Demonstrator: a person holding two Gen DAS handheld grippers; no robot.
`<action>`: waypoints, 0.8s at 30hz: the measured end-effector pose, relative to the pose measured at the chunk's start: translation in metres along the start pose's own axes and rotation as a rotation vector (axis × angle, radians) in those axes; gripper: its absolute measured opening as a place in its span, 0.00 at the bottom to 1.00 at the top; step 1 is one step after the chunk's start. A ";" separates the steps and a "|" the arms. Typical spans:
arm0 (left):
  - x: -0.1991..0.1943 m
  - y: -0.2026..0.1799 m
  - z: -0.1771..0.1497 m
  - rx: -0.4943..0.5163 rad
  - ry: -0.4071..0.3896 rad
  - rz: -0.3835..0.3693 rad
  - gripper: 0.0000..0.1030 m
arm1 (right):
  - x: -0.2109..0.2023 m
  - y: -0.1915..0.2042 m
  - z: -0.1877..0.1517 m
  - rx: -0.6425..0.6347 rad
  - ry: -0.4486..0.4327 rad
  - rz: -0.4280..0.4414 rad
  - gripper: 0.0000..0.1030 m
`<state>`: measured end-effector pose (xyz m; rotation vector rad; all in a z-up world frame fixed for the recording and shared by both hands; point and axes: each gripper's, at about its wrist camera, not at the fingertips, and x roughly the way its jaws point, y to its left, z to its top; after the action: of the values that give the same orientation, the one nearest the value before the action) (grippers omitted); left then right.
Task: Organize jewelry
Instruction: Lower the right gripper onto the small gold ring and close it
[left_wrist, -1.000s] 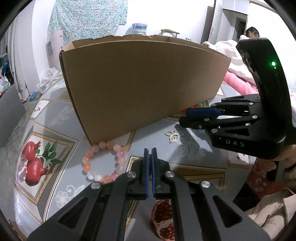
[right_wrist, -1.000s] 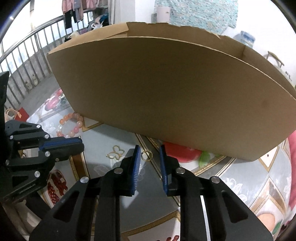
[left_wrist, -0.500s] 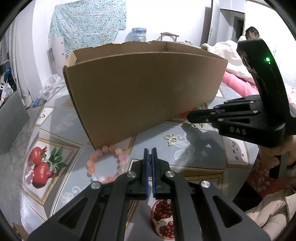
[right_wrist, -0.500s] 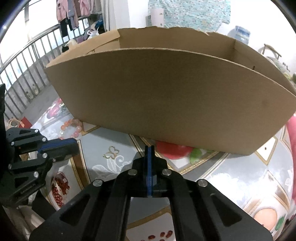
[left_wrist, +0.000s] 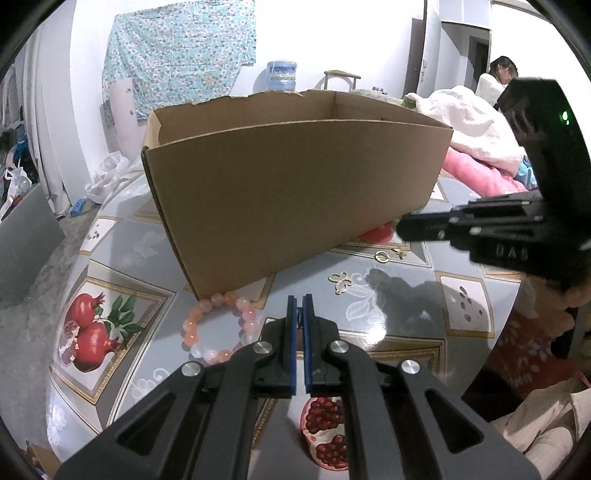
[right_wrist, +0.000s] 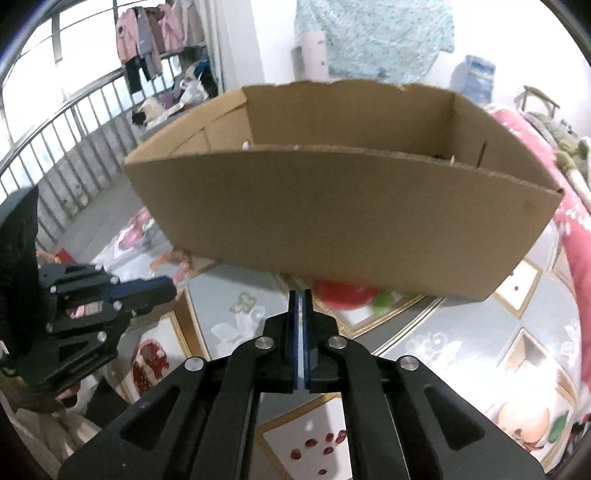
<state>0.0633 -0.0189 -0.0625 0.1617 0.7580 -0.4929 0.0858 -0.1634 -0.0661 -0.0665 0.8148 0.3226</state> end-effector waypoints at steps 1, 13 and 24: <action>0.001 -0.001 -0.001 0.001 0.002 -0.002 0.02 | 0.005 0.003 0.000 -0.018 0.014 -0.012 0.20; 0.005 0.000 -0.002 -0.013 0.013 -0.029 0.02 | 0.032 0.013 0.008 -0.064 0.095 -0.078 0.18; 0.006 0.004 0.000 -0.029 -0.001 -0.038 0.02 | 0.038 0.006 0.016 -0.007 0.096 -0.059 0.00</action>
<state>0.0688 -0.0172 -0.0666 0.1201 0.7681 -0.5177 0.1192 -0.1447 -0.0820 -0.1129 0.9050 0.2679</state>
